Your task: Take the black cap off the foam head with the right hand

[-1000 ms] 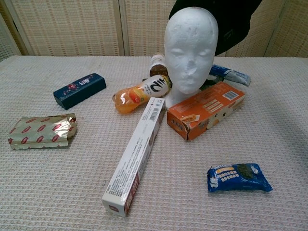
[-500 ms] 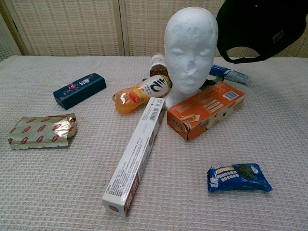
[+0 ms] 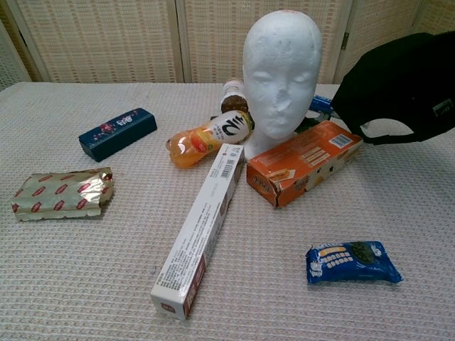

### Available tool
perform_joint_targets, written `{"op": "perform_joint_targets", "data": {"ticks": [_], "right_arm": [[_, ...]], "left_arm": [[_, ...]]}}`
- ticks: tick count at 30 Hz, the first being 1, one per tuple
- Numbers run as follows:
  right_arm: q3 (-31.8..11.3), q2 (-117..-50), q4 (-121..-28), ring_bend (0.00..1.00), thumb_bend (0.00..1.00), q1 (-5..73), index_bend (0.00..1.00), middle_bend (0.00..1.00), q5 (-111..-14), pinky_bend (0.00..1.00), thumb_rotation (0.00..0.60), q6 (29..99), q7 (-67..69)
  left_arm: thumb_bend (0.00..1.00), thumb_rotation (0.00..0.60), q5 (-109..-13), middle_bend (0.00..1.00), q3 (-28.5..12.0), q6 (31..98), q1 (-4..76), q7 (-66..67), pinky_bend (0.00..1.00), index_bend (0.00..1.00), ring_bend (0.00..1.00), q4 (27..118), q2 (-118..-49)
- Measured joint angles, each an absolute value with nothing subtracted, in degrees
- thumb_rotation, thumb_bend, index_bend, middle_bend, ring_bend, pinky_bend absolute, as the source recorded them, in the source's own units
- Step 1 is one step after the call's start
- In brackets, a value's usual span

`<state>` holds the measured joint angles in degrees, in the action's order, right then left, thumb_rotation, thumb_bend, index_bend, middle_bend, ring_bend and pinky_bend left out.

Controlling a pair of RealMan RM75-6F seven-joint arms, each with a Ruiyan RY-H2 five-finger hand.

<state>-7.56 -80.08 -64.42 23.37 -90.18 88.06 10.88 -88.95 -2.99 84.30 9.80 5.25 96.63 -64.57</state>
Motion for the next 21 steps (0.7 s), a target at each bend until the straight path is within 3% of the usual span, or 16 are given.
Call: {"op": "perform_joint_targets", "data": {"ticks": [5,7,9,12,13,14,16,19,21], "right_arm": [[-6.8,-83.2,-61.8,1.00,0.98,23.6,0.75,1.00,-90.2,1.00,0.600,85.9,10.9],[-6.7,-84.5,-60.0,0.99,0.91,24.0,0.68,0.99,-89.9,1.00,0.599,84.4,10.9],[-6.7,-85.5,-58.8,0.94,0.79,24.5,0.58,0.94,-89.1,1.00,0.598,82.4,10.7],[-6.8,-86.0,-58.4,0.76,0.41,25.1,0.35,0.77,-87.6,0.98,0.587,78.7,10.1],[-6.8,-86.0,-58.6,0.67,0.25,25.3,0.25,0.68,-87.1,0.93,0.550,77.4,9.8],[-6.8,-85.9,-58.9,0.62,0.17,25.5,0.20,0.63,-86.6,0.88,0.517,76.0,9.5],[-6.7,-85.0,-60.7,0.45,0.03,25.9,0.08,0.47,-85.3,0.67,0.404,72.9,8.4],[-6.4,-82.7,-65.0,0.22,0.00,26.3,0.00,0.27,-83.7,0.40,0.331,69.1,6.4],[-6.1,-80.4,-68.8,0.15,0.00,26.4,0.00,0.21,-82.6,0.33,0.320,66.9,5.0]], "left_arm": [[0.16,0.600,-89.0,0.21,-2.8,84.2,9.7,5.3,0.25,0.24,0.21,96.8,-64.4],[0.16,0.600,-89.0,0.21,-2.8,84.3,9.7,5.4,0.25,0.24,0.21,96.8,-64.3],[0.16,0.600,-88.9,0.21,-2.7,84.2,9.6,5.4,0.25,0.24,0.21,96.9,-64.1],[0.16,0.600,-88.8,0.21,-2.6,84.0,9.6,5.6,0.25,0.24,0.21,97.0,-64.1],[0.16,0.600,-88.8,0.21,-2.5,83.9,9.6,5.6,0.25,0.24,0.21,97.0,-64.0],[0.16,0.600,-88.7,0.21,-2.5,83.8,9.6,5.7,0.25,0.24,0.21,97.0,-64.0],[0.16,0.600,-88.7,0.21,-2.5,83.8,9.6,5.8,0.25,0.24,0.21,97.1,-64.0],[0.16,0.600,-88.8,0.21,-2.5,83.8,9.7,5.8,0.25,0.24,0.21,97.1,-64.0],[0.16,0.600,-88.7,0.21,-2.5,83.7,9.7,5.8,0.25,0.24,0.21,97.0,-64.0]]}}
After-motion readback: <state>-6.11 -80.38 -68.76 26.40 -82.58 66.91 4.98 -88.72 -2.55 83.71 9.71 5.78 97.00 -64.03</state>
